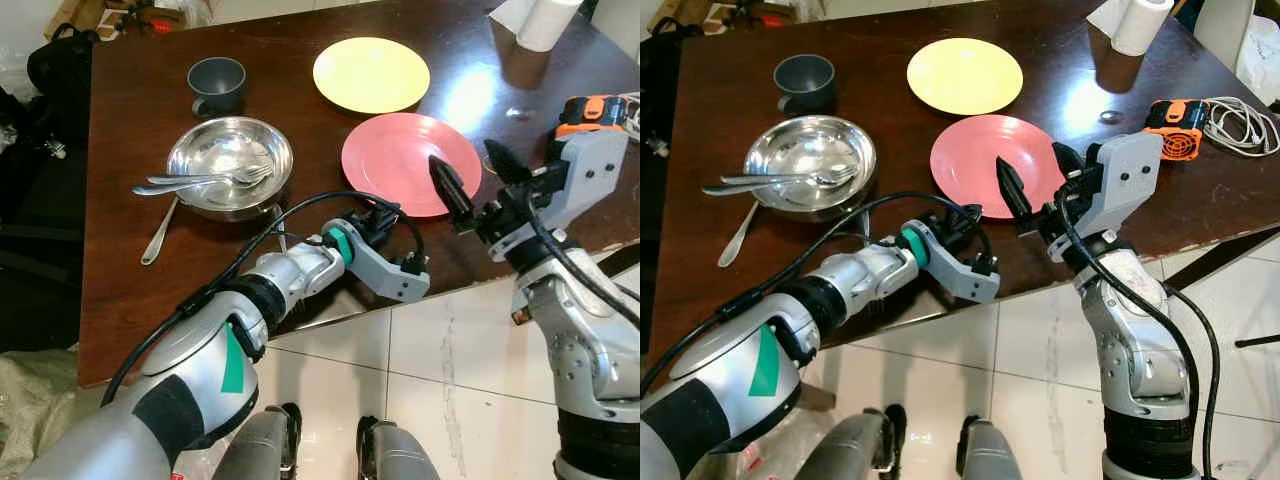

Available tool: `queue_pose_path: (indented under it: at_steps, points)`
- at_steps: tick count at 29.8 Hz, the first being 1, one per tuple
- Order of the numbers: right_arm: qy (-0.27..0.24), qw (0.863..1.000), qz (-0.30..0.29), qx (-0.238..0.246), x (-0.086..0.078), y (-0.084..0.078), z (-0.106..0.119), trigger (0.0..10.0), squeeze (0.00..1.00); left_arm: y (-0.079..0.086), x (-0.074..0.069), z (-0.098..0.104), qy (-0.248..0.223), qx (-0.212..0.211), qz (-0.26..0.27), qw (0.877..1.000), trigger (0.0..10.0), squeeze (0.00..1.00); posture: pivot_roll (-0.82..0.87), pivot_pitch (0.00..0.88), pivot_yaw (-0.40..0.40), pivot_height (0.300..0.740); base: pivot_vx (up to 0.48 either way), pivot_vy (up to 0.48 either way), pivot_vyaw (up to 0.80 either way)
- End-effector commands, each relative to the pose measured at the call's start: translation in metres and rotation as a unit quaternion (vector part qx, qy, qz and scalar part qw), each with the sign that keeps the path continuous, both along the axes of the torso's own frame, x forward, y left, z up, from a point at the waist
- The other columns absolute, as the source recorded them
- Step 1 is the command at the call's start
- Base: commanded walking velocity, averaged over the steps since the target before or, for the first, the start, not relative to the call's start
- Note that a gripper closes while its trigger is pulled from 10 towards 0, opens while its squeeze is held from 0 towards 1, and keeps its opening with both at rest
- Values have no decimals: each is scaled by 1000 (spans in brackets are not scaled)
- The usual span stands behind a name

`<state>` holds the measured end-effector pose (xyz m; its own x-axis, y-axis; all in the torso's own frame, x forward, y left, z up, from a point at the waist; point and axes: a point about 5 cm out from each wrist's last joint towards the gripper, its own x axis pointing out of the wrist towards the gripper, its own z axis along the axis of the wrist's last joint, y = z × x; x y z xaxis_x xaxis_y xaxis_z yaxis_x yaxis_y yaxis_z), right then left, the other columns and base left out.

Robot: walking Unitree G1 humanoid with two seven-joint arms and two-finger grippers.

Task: Setting the table

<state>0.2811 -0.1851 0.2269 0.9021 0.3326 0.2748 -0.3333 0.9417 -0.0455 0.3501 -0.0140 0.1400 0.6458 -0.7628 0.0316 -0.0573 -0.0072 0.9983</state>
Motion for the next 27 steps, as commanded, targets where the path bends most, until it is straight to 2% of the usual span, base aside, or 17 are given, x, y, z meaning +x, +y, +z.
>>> queue_pose_path:
  at_steps: [1, 8, 10, 12, 13, 20, 27]
  points:
    - [1, 1000, -5, 3, -3, -2, 0, 10000, 0, 4, 0, -3, 7, 12, -5, 1000, 10000, 1000, 17, 120, 106, 740, 0, 0, 0]
    - [2, 1000, -4, 5, 0, -2, 0, 10000, 0, 9, 4, -1, -1, 43, -10, 999, 10000, 1000, 23, 126, 109, 740, 0, 0, 0]
    - [1, 1000, -3, 8, 1, -1, 0, 10000, 0, 7, 4, -3, 0, 73, -10, 997, 10000, 1000, 28, 130, 112, 740, 0, 0, 0]
    - [1, 1000, -4, 8, 1, -1, 0, 10000, 0, 5, 4, -3, -1, 83, -10, 997, 10000, 1000, 28, 130, 112, 740, 0, 0, 0]
    - [1, 1000, -3, 9, 1, 0, 0, 10000, 0, 2, 3, -5, -1, 96, -8, 995, 10000, 0, 25, 132, 113, 740, 0, 0, 0]
    - [-6, 1000, -3, 12, 0, 4, 3, 10000, 0, -15, 0, -2, 0, 111, 2, 994, 10000, 0, 6, 137, 125, 740, 0, 0, 0]
    - [-9, 1000, -9, 17, -6, 5, 5, 10000, 0, -23, 2, 7, 2, 91, 18, 996, 10000, 0, -3, 165, 143, 740, 0, 0, 0]
